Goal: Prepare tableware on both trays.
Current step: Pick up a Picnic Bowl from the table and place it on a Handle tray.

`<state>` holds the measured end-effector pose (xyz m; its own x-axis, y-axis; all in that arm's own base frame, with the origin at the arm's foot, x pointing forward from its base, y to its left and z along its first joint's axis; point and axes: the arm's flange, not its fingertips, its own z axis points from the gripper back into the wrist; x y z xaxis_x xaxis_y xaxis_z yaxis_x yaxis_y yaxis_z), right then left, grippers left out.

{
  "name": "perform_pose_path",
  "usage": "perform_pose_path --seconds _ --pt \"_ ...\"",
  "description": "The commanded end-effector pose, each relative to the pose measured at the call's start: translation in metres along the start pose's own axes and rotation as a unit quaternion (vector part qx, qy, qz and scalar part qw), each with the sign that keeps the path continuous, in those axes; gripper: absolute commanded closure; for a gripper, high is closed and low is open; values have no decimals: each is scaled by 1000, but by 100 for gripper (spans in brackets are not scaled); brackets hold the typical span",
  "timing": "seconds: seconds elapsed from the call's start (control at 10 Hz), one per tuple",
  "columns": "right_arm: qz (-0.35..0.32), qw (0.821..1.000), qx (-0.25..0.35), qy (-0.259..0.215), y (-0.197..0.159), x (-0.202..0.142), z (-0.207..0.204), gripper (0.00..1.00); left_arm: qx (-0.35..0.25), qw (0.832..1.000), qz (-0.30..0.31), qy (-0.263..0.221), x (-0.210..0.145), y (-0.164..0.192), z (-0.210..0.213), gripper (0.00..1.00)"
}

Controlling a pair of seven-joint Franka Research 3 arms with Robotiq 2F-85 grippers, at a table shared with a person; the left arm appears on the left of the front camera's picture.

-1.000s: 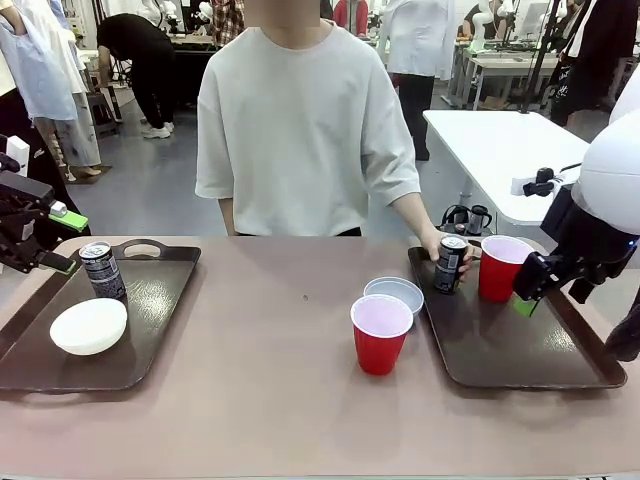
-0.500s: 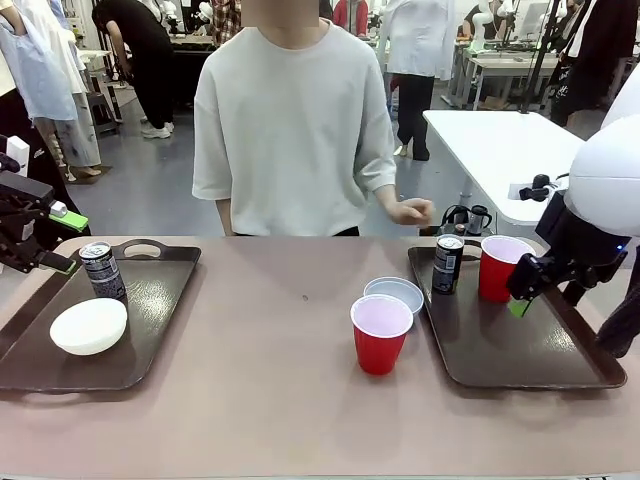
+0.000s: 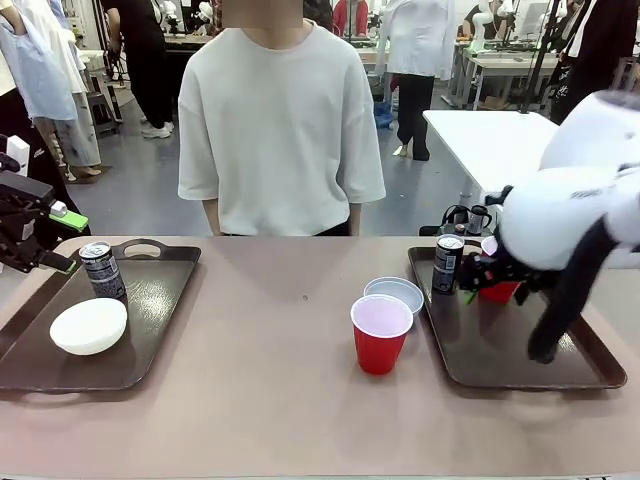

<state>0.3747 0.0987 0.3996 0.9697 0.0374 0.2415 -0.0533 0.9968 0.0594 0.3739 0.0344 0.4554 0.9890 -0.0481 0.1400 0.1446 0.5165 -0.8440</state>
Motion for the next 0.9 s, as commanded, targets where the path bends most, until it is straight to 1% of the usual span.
perform_pose_path --seconds 0.0,0.1,0.2,0.3,0.4,0.5,0.8 --pt "27 998 62 20 24 17 -14 0 -9 1000 -12 -4 -1 1 1 0" --pt "0 1000 0 0 0 0 0 0 -9 1000 -12 -4 -1 1 1 0" --pt "0 1000 0 0 0 0 0 0 -9 1000 -12 -4 -1 1 1 0" --pt "2 1000 15 11 16 7 -18 0 -9 1000 -12 -4 -1 1 1 0" --pt "-27 999 -22 20 27 10 -26 0 -9 1000 -12 -4 -1 1 1 0" --pt "-28 998 -51 21 37 17 -33 0 -9 1000 -12 -4 -1 1 1 0" --pt "-50 996 -72 15 61 45 -35 0 -9 1000 -12 -4 -1 1 1 0"
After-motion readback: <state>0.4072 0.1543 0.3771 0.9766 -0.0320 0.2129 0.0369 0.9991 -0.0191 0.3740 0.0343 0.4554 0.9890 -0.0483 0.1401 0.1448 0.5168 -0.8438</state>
